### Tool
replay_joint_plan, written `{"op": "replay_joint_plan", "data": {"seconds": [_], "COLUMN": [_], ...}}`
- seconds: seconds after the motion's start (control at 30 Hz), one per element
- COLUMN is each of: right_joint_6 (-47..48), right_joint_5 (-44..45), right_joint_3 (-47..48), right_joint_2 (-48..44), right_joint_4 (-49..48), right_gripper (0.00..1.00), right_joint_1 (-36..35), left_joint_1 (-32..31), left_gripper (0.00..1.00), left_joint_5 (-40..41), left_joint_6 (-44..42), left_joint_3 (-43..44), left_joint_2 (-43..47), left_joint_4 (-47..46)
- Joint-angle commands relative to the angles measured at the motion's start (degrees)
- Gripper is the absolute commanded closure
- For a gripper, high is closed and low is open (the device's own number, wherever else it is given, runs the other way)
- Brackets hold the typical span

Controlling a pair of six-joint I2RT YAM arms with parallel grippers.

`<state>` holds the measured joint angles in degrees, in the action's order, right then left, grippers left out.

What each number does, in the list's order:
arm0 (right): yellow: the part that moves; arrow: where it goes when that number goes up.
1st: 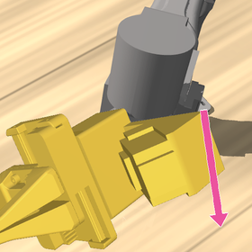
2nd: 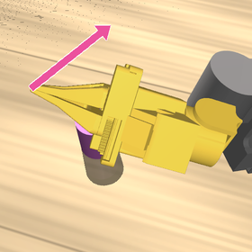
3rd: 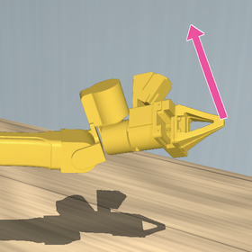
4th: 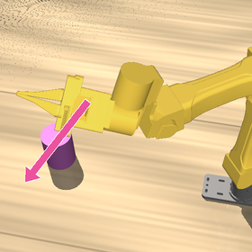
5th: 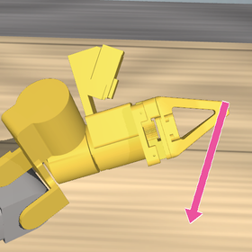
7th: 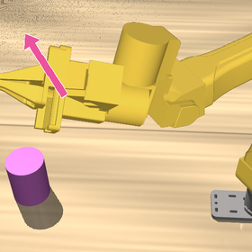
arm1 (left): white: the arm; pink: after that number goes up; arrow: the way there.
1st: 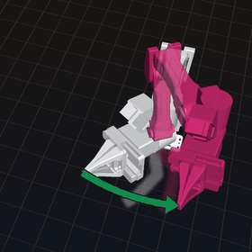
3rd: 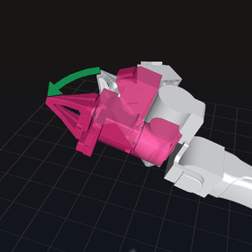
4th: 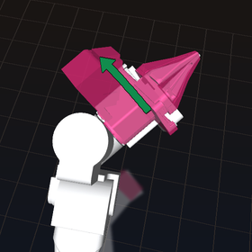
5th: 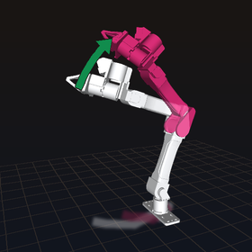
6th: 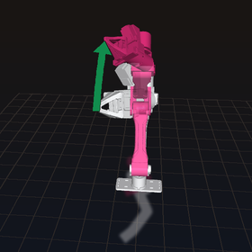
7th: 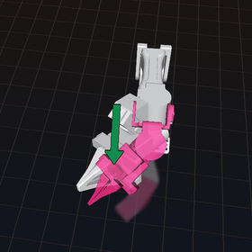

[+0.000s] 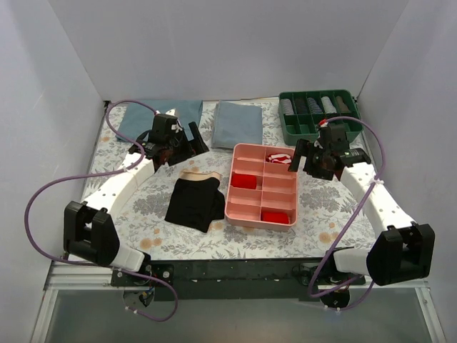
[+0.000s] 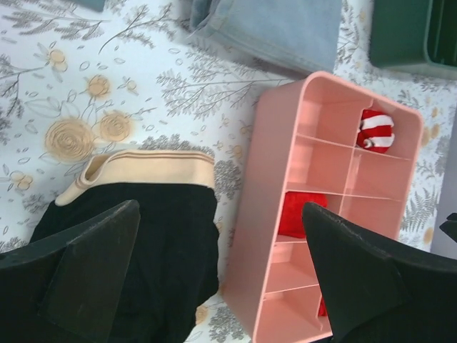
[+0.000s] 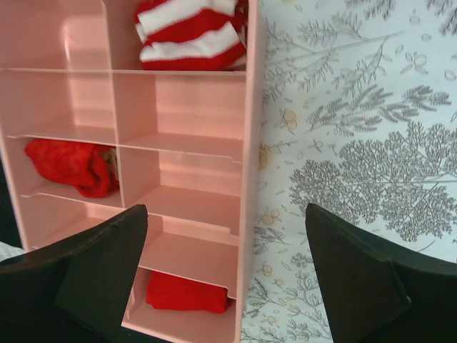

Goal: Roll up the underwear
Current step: Move the storage box to the corner of the board.

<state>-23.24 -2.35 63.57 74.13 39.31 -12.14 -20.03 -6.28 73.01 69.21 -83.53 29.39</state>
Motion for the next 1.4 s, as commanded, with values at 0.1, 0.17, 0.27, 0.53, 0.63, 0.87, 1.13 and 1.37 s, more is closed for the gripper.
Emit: {"op": "replay_joint_plan", "data": {"seconds": [0.1,0.17,0.27,0.53,0.63,0.87,1.13,1.37], "right_joint_6": [-2.5,-1.4,-0.1,-0.5,-0.7,-0.1,0.7,-1.4], "right_joint_5": [-3.4,-5.4,-9.8,-11.6,-5.7,-5.3,-5.0,4.8], "right_joint_3": [-2.3,-3.4,-6.1,-5.2,-2.8,0.8,3.9,4.1], "right_joint_2": [-2.9,-4.2,-7.9,-5.7,-2.4,3.3,10.8,15.3], "right_joint_4": [-3.4,-3.7,-5.8,-7.9,-5.9,-7.1,-8.5,-5.7], "right_gripper": [0.02,0.01,0.02,0.01,0.01,0.01,0.01,0.01], "right_joint_1": [0.2,0.0,-0.4,-5.4,-9.2,-11.0,-11.0,-11.0], "left_joint_1": [0.0,0.0,0.0,0.1,0.1,0.1,0.1,0.1], "left_gripper": [0.02,0.02,0.02,0.02,0.02,0.02,0.02,0.02], "left_joint_5": [-0.1,-0.5,-2.5,1.5,0.1,-6.7,-5.7,-6.3], "left_joint_6": [0.3,0.7,1.0,-2.9,-2.3,-1.8,-5.9,-4.6], "left_joint_3": [-3.0,-5.6,-8.6,-9.8,-8.6,-7.8,-6.8,-9.2], "left_joint_2": [9.7,13.4,17.2,23.0,19.9,16.6,17.7,18.4], "left_joint_4": [-0.6,-0.6,-2.6,1.0,3.8,3.5,3.8,5.2]}}
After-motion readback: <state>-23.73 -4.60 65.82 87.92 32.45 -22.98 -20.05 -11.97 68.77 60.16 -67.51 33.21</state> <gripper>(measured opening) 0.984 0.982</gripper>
